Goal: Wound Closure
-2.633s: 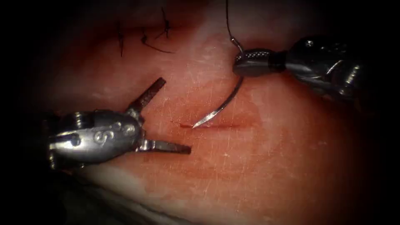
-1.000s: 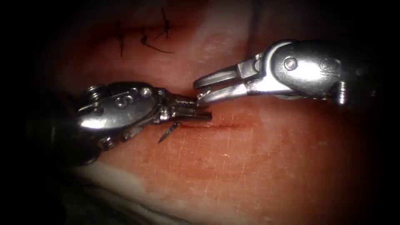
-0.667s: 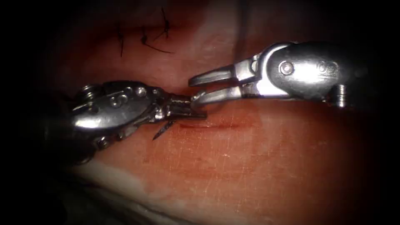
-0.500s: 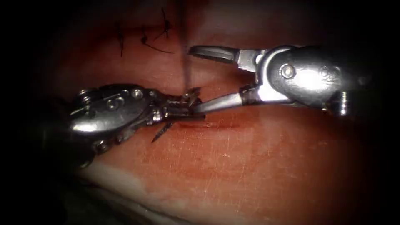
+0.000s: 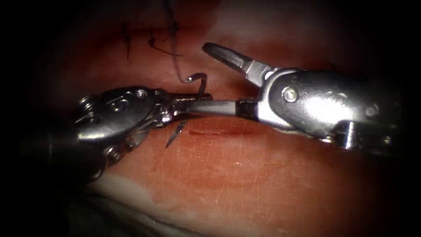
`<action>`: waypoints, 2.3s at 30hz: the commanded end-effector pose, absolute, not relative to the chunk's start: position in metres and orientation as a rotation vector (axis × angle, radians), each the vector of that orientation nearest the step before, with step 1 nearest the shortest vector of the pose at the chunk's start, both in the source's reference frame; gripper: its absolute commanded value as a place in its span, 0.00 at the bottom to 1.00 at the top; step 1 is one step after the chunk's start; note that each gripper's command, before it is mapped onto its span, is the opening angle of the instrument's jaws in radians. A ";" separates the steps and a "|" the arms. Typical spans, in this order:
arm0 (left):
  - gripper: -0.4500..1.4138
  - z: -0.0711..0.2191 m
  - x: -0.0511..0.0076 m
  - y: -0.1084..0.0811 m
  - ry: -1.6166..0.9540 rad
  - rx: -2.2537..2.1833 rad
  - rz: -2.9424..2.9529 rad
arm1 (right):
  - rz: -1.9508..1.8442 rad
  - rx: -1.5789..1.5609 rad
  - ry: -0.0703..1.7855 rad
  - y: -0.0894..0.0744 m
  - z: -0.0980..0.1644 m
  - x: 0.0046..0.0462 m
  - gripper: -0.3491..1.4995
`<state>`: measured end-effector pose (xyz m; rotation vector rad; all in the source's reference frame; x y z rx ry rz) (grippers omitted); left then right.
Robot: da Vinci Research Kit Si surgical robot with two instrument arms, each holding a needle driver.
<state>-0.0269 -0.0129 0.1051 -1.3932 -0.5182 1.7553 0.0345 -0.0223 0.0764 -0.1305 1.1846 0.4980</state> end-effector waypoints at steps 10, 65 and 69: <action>0.00 0.106 -0.0276 -0.013 -0.507 -1.387 1.750 | 0.636 -0.181 1.150 -0.023 0.077 0.0346 0.27; 0.47 0.106 -0.0290 -0.015 -0.524 -1.310 1.882 | 0.121 -0.062 1.294 -0.021 0.082 0.0301 0.00; 0.43 0.108 -0.0295 -0.017 -0.529 -1.275 1.942 | 0.019 -0.111 1.308 -0.021 0.082 0.0310 0.00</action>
